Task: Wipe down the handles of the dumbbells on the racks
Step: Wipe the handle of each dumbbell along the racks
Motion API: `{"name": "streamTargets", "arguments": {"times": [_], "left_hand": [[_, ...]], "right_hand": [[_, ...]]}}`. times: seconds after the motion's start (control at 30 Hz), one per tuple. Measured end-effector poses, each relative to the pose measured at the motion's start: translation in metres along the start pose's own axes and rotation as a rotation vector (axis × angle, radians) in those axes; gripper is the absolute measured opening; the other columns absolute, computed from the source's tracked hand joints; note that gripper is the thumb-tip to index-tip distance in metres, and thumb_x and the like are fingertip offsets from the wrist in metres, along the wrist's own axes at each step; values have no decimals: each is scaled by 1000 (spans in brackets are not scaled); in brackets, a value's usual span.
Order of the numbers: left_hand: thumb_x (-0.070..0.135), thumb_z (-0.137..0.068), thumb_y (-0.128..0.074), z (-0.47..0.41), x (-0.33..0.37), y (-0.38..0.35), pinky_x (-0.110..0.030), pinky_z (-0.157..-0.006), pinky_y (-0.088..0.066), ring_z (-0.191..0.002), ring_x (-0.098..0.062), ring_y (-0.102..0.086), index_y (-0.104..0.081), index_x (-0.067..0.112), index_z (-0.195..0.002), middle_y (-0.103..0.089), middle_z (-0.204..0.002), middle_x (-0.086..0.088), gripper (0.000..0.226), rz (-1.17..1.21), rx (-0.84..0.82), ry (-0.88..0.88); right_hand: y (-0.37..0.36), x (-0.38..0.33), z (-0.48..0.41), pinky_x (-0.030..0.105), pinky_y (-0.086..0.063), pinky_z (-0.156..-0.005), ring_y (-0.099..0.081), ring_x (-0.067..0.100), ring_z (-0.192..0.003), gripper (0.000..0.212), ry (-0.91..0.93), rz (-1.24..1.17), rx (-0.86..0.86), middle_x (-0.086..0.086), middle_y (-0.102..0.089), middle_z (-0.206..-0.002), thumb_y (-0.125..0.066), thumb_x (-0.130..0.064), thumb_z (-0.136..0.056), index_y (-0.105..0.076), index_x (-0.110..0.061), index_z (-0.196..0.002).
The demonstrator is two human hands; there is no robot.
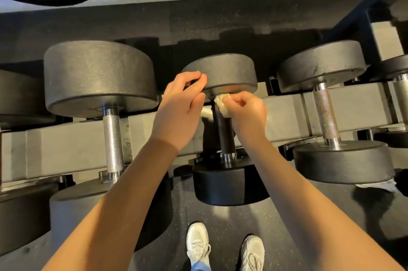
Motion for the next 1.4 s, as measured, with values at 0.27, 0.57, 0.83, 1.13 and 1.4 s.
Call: {"name": "streamTargets", "arguments": {"times": [0.27,0.57,0.83,1.13,1.4], "left_hand": [[14,-102,-39,4,1,0,-3,-100,-18,-133,-12,-34,-46,16,-140,-43,-142,0,39,47,8,16],[15,-102,-36,8,1,-5,-1,-100,-14,-134,-5,-28,-40,21,-144,-37,-146,6,42,92,-8,55],[20,-101,-38,8,1,-7,-11,-106,-15,-133,3,-22,-34,25,-146,-32,-148,14,46,168,-49,101],[20,-101,-40,11,4,-6,-18,-110,-17,-139,-3,-20,-27,23,-149,-26,-153,11,50,129,-80,82],[21,-100,-41,50,-12,8,-16,-106,-14,-137,-5,-25,-33,22,-147,-32,-151,7,47,5,-133,141]], "right_hand": [[7,7,21,38,-52,-70,-61,21,-76,19,30,303,-154,4,-65,-79,-67,-24,-87,-67,-8,-77],[9,20,42,36,-54,-71,-59,16,-75,14,43,563,-355,-3,-64,-76,-74,-19,-79,-65,-18,-68],[8,-2,12,35,-52,-70,-54,12,-66,12,-46,148,-87,-1,-59,-68,-68,-16,-83,-64,-7,-77],[5,1,25,42,-52,-68,-59,22,-71,13,85,354,-171,3,-61,-71,-66,-18,-83,-61,-10,-75],[10,14,48,48,-55,-71,-62,19,-75,11,62,470,-301,-1,-65,-78,-67,-14,-80,-63,-18,-71]]}}
Point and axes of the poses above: each hand's wrist, its own z-axis away from the middle knuckle, its own y-axis out of the back of the hand, x = y × z, the point moved 9 cm from there along -z, towards the middle knuckle
